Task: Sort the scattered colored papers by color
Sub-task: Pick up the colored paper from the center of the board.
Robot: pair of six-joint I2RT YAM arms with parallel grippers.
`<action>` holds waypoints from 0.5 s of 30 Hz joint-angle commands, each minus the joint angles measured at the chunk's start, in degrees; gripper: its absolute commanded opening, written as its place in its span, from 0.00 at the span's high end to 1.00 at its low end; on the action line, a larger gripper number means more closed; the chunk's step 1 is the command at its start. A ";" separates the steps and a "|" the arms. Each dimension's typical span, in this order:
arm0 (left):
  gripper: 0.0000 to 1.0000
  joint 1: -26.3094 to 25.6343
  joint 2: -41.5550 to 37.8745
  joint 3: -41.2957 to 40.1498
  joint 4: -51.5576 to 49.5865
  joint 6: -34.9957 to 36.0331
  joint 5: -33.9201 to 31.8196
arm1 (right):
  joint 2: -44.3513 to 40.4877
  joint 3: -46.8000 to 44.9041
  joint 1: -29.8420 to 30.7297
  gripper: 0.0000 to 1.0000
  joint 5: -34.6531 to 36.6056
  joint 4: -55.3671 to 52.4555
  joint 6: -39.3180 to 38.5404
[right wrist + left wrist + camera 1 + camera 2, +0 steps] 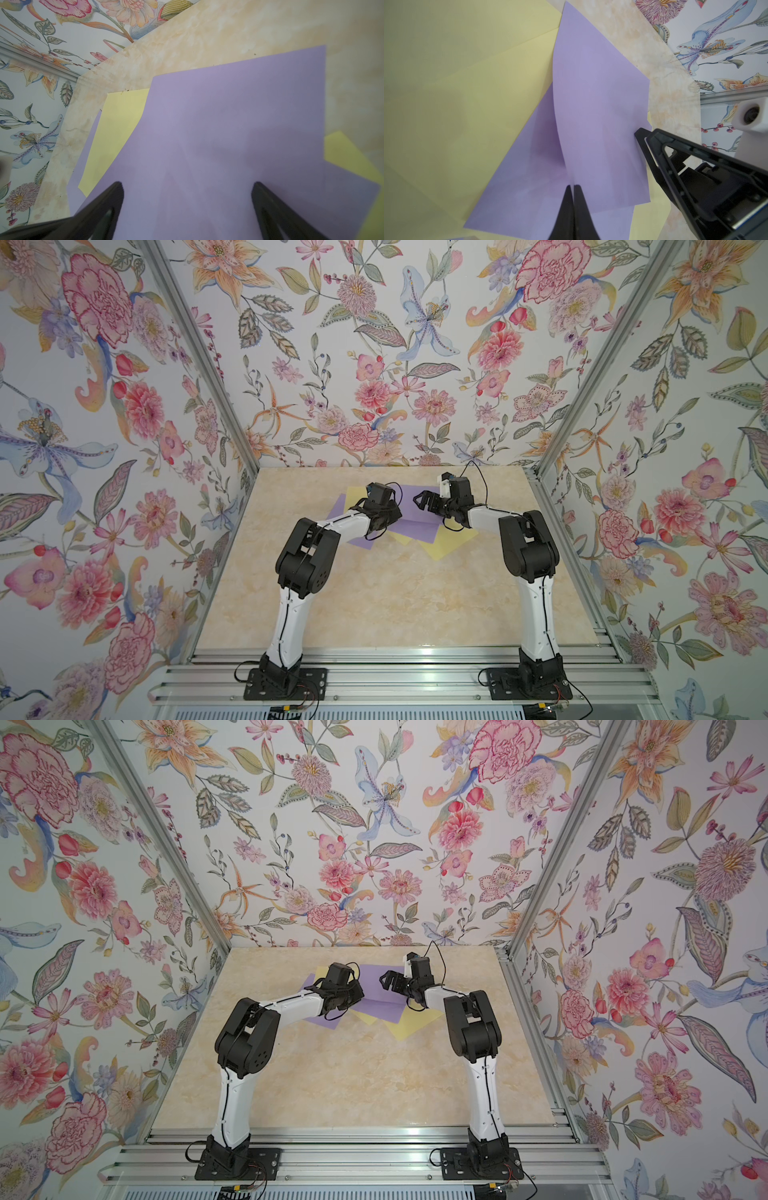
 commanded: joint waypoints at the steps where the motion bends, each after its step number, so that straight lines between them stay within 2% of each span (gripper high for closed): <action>1: 1.00 0.65 -0.66 2.48 -1.54 1.53 -1.50 | -3.86 -1.03 1.19 0.00 -0.65 -6.18 -2.01; 9: 1.00 1.29 -5.42 5.54 -1.55 5.45 -2.19 | -18.75 2.24 2.30 0.00 5.13 -15.09 -7.09; 12: 1.00 1.44 -10.83 2.07 -1.59 7.61 -3.71 | -22.73 -0.29 2.36 0.00 5.53 -15.60 -6.83; 15: 1.00 1.44 -18.84 -5.81 -1.57 9.07 -5.85 | -26.82 -5.85 2.71 0.00 5.29 -13.61 -5.85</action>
